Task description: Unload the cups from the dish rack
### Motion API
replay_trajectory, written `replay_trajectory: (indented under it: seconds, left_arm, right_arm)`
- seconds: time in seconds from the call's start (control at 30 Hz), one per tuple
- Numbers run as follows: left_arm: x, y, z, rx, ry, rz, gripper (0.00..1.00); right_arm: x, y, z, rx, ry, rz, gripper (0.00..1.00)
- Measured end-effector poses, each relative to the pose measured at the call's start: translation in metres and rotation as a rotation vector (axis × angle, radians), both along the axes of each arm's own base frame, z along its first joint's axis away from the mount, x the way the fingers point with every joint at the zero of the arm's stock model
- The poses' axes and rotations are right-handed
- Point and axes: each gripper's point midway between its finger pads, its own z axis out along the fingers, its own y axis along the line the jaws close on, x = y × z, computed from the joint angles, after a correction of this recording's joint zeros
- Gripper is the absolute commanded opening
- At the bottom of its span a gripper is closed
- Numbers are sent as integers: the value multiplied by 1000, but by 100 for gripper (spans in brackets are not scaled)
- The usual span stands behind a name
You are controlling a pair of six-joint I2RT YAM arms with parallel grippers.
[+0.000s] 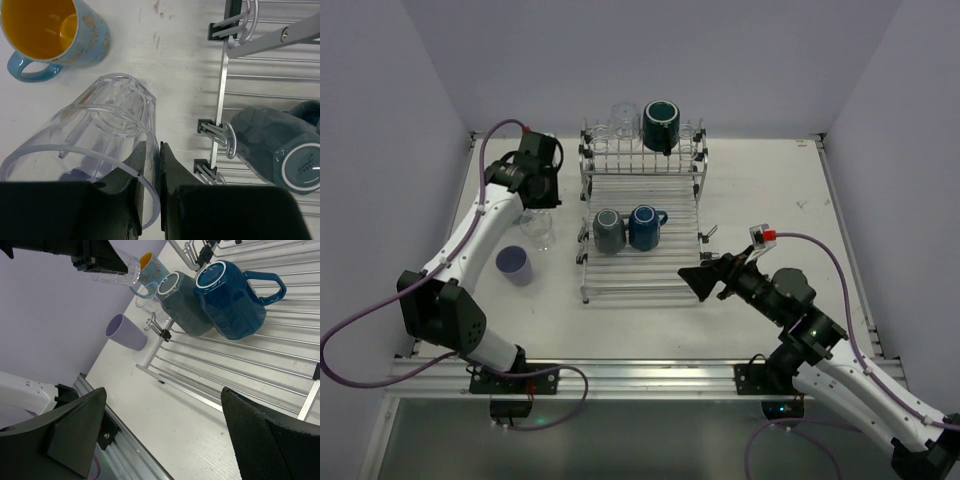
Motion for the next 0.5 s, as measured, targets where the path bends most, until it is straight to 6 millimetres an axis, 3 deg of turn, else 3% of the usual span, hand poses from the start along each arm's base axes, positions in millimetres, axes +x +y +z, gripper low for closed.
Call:
replay_trajectory:
  seconds: [0.5]
  left_arm:
    - [13,12,-40,53,123,7,0]
  right_arm:
    - [-1,-1,-3,-14,0,2,99]
